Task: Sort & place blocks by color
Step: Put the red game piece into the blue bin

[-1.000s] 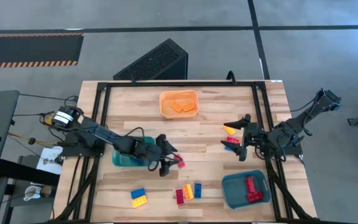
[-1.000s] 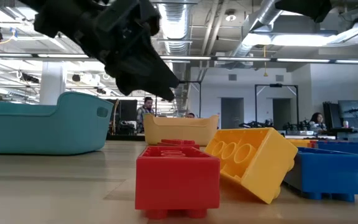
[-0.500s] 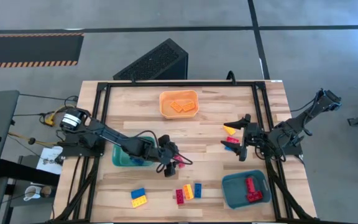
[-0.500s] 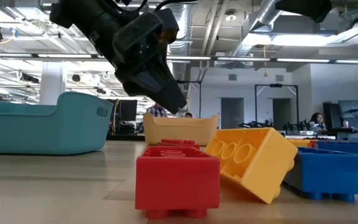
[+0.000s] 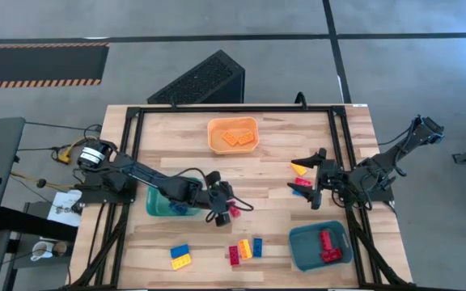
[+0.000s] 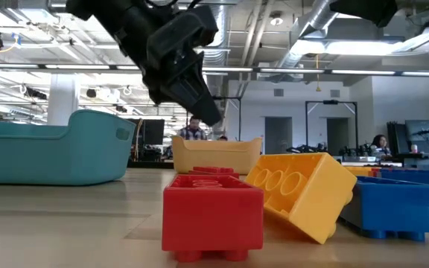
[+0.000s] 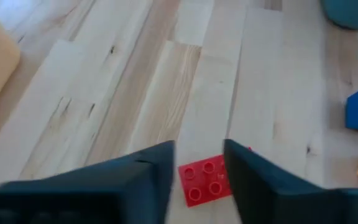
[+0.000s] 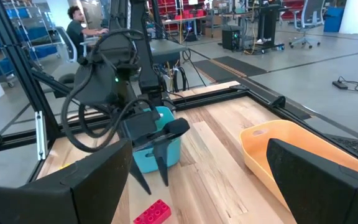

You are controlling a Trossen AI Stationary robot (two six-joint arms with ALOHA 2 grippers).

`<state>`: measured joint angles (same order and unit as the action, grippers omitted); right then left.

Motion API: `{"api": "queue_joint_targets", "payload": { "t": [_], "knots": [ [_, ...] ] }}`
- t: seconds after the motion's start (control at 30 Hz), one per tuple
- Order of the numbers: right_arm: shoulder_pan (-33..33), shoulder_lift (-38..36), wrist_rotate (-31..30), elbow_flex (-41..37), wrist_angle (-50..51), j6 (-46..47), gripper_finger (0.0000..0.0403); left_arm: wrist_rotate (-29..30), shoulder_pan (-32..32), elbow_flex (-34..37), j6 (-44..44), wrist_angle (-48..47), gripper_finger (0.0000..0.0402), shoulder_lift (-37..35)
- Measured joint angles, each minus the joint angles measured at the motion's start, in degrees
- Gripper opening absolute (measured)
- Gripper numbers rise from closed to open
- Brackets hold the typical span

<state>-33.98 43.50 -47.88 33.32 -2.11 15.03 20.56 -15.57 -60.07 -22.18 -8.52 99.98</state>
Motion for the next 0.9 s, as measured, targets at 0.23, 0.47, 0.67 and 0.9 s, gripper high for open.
{"api": "queue_joint_targets", "payload": {
  "t": [0.23, 0.47, 0.67, 0.9],
  "knots": [
    [0.0, 0.0, 0.0, 0.0, 0.0, 0.0, 0.0395, -0.8, 0.3, -2.6, -1.0, -3.4, 0.0036, 0.0],
    [0.0, 0.0, 0.0, 0.0, 0.0, 0.0, 0.0395, -2.5, -0.1, -2.6, -2.2, -4.3, 0.0194, 0.0],
    [0.0, 0.0, 0.0, 0.0, 0.0, 0.0, 0.0395, -2.8, -0.2, -2.6, -6.5, -4.2, 0.0366, 0.0],
    [0.0, 0.0, 0.0, 0.0, 0.0, 0.0, 0.0395, -2.4, -0.8, -2.5, -9.5, -4.6, 0.0366, 1.9]
  ]
}}
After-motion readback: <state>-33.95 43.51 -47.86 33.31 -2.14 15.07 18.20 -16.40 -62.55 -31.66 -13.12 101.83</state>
